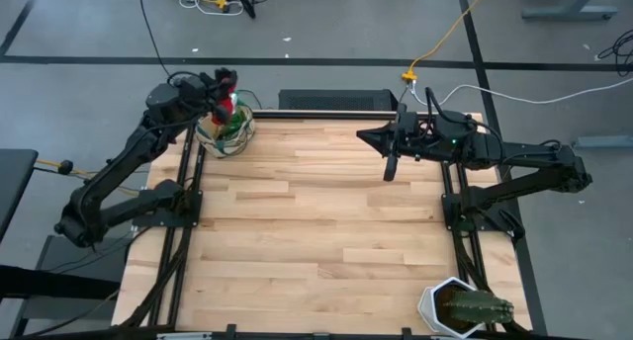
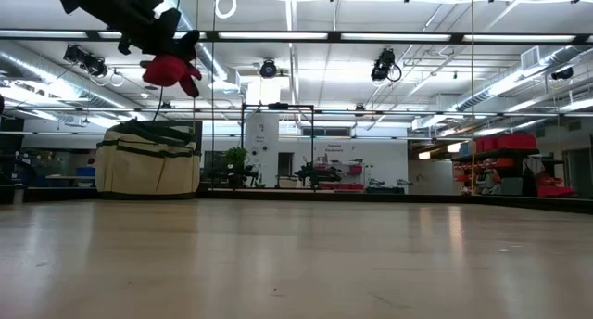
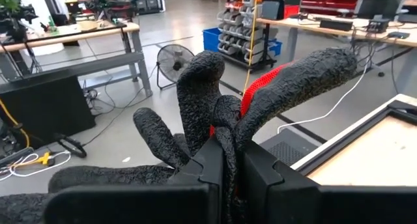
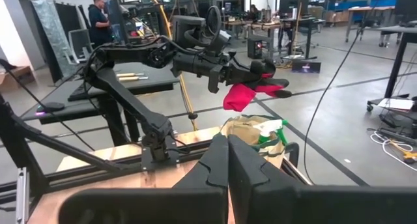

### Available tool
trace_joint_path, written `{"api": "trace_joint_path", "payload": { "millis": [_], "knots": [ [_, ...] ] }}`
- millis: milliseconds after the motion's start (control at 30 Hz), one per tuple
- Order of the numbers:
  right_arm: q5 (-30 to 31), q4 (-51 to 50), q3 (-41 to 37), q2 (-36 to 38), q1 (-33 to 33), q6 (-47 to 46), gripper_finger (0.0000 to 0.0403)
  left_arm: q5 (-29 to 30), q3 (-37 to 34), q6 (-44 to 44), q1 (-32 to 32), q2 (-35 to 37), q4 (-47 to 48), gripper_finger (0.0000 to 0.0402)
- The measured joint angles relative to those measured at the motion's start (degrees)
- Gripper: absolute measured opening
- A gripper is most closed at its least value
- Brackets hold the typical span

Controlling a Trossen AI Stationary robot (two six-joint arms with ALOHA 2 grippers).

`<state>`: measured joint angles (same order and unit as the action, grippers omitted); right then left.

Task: Pick & Place Garden tools in Gardening bag
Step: Put the red gloves into the gardening bag

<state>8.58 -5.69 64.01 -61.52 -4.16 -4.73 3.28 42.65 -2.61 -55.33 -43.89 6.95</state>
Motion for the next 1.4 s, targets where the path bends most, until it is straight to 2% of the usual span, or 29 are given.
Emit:
{"api": "trace_joint_path", "payload": {
  "millis": [267, 667, 1167, 1400],
  "knots": [
    [0.00, 0.00, 0.00, 0.00, 0.01, -0.02, 0.0001, 3.36, 0.00, -1.13, 0.02, -6.13, -0.48, 0.0029],
    [-0.01, -0.44, 0.00, 0.00, 0.01, -0.18, 0.0001, 16.04, 0.00, -6.29, 0.00, -8.28, 4.14, 0.0029],
    [-0.46, -0.87, 0.00, -0.02, 0.01, 0.76, 0.0001, 16.42, 0.00, -10.54, 0.00, -8.28, 6.22, 0.0029],
    [-0.48, -0.87, 0.00, -0.02, 0.02, 0.76, 0.0001, 16.52, 0.00, -12.33, 0.01, -8.25, 2.46, 0.0030]
  ]
}}
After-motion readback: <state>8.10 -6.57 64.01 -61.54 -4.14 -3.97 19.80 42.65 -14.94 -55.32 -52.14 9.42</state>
